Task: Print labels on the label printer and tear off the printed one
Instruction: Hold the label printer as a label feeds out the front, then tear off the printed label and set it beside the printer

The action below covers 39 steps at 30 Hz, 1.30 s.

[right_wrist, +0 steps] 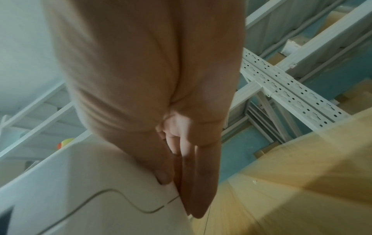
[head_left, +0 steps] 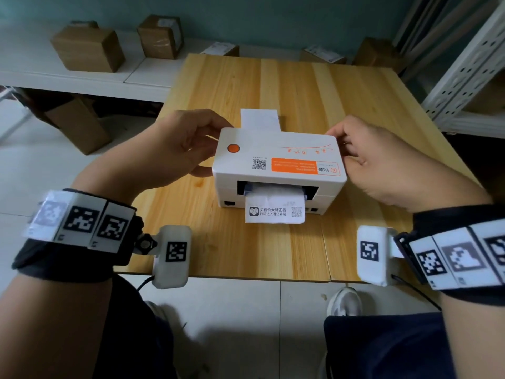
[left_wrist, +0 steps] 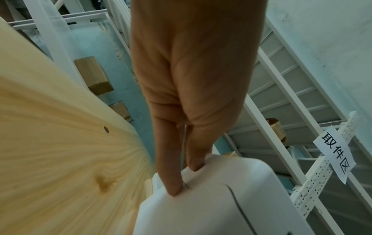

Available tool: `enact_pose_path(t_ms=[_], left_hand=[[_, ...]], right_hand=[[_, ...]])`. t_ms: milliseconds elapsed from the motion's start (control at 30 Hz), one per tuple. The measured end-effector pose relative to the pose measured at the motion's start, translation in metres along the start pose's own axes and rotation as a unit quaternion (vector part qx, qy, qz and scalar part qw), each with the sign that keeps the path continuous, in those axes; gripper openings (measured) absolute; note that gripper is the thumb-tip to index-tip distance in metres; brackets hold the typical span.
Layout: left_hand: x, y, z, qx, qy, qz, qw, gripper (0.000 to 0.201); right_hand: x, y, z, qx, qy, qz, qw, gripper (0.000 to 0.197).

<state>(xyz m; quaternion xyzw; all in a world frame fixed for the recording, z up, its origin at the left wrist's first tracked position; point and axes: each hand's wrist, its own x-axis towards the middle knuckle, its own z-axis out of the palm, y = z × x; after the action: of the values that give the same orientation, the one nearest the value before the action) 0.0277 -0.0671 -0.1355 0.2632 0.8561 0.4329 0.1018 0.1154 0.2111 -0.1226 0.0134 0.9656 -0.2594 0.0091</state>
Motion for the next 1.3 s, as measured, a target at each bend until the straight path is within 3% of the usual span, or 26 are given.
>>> enact_pose_path(t_ms=[200, 400, 600, 767, 900, 1100, 1300], left_hand=[[-0.001, 0.001, -0.004, 0.024, -0.011, 0.002, 1.0, 0.029], [-0.004, 0.004, -0.006, 0.016, -0.019, 0.008, 1.0, 0.031], [-0.004, 0.004, -0.006, 0.008, -0.018, 0.005, 1.0, 0.032], [-0.004, 0.006, -0.008, -0.012, -0.024, -0.013, 1.0, 0.033], [-0.005, 0.007, -0.008, -0.014, -0.024, -0.009, 1.0, 0.031], [-0.004, 0.008, -0.007, -0.011, -0.019, -0.012, 1.0, 0.033], [-0.004, 0.006, -0.009, -0.015, -0.024, 0.002, 1.0, 0.033]], right_hand=[[-0.001, -0.006, -0.003, -0.061, -0.004, -0.005, 0.998, 0.031], [-0.003, -0.007, -0.005, -0.015, 0.014, 0.011, 1.0, 0.032], [-0.022, -0.013, -0.013, -0.01, 0.039, -0.008, 0.999, 0.057], [-0.056, -0.036, -0.01, -0.053, 0.052, -0.096, 0.993, 0.048], [-0.058, -0.045, 0.007, -0.131, -0.013, -0.14, 0.981, 0.051], [-0.045, -0.041, 0.017, -0.217, -0.042, -0.164, 0.961, 0.034], [-0.043, -0.043, 0.02, -0.192, -0.027, -0.177, 0.965, 0.026]])
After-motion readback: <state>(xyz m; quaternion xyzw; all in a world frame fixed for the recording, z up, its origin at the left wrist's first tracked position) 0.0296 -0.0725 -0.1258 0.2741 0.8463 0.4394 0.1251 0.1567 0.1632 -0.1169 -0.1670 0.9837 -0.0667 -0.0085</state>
